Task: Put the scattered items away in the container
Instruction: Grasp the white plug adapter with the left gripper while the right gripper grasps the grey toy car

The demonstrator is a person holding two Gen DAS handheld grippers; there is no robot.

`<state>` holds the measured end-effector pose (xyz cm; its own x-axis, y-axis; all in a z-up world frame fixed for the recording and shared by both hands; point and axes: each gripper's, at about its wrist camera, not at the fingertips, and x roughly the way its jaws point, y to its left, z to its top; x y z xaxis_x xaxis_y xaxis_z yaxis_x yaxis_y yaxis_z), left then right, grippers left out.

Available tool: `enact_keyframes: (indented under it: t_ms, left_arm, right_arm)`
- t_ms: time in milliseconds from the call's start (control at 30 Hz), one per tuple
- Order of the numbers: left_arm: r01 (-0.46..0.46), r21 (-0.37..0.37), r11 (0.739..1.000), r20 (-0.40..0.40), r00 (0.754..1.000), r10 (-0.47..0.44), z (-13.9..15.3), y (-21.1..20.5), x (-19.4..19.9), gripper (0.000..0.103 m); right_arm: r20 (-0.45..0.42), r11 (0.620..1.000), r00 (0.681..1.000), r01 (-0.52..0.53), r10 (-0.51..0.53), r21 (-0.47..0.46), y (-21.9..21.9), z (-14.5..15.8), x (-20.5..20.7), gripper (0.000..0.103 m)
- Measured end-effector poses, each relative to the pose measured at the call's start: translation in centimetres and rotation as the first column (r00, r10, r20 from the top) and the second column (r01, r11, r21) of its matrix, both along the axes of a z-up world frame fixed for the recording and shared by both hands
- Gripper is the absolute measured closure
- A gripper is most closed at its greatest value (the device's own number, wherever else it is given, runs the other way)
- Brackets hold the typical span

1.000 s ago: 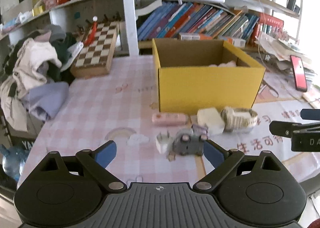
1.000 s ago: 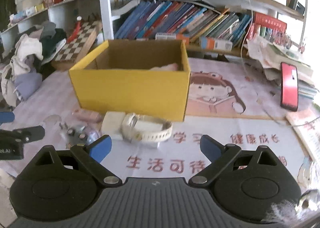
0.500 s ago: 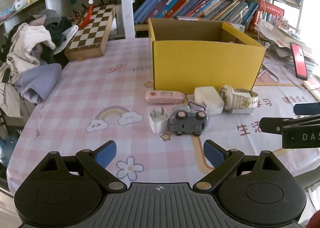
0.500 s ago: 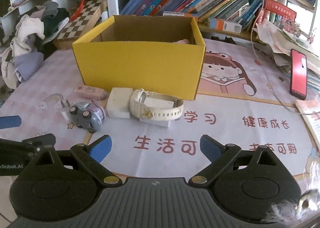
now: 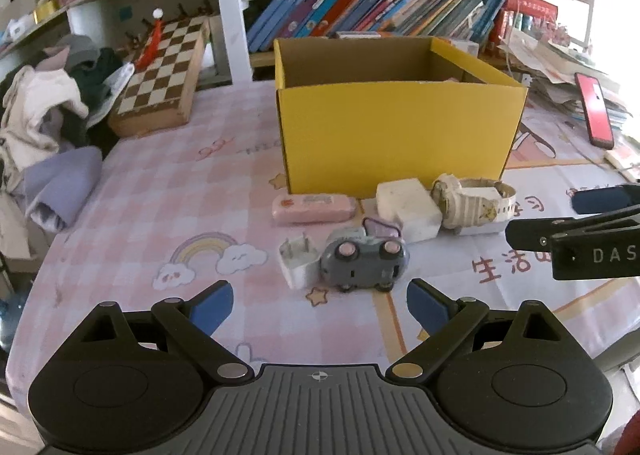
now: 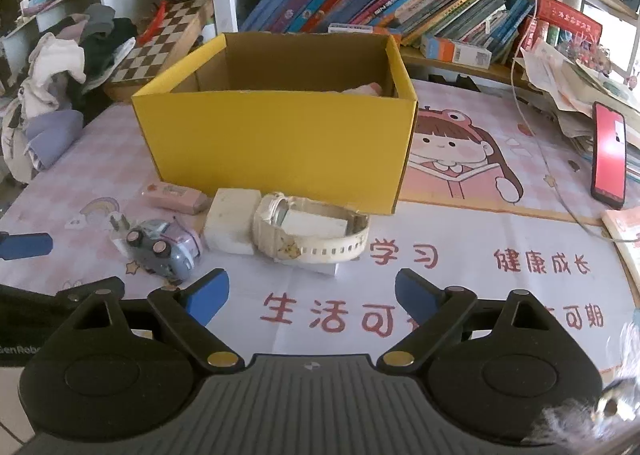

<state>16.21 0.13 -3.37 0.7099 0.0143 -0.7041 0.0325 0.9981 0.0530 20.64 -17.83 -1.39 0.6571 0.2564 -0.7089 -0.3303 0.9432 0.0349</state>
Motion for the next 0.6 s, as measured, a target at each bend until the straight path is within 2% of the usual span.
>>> enact_keyframes:
  t_ms: [67,167,333,500,600]
  left_arm:
    - [-0.009,-0.002,1.0,0.002,1.0,0.009,0.0,0.1,0.2,0.008]
    - [-0.033,-0.016,0.999,-0.007,0.999,0.033,-0.2,0.6,0.5,0.009]
    - [-0.073,-0.034,0.997,-0.023,0.997,0.073,-0.5,1.6,0.9,0.013]
    - [-0.125,-0.043,0.991,-0.032,0.992,0.124,-0.6,2.8,1.2,0.015]
    - [-0.16,-0.04,0.986,-0.041,0.987,0.159,-0.6,3.6,1.2,0.015]
  right_arm:
    - [0.0,0.999,0.999,-0.034,0.034,0.015,0.1,0.0,0.2,0.032]
    - [-0.021,0.994,0.995,-0.099,0.1,0.036,0.6,-0.2,0.5,0.042]
    - [-0.063,0.975,0.975,-0.209,0.213,0.071,2.1,-0.7,1.1,0.046]
    - [-0.078,0.938,0.935,-0.34,0.345,0.068,4.6,-1.2,1.2,0.053]
    - [-0.081,0.921,0.918,-0.383,0.388,0.064,5.9,-1.4,1.5,0.054]
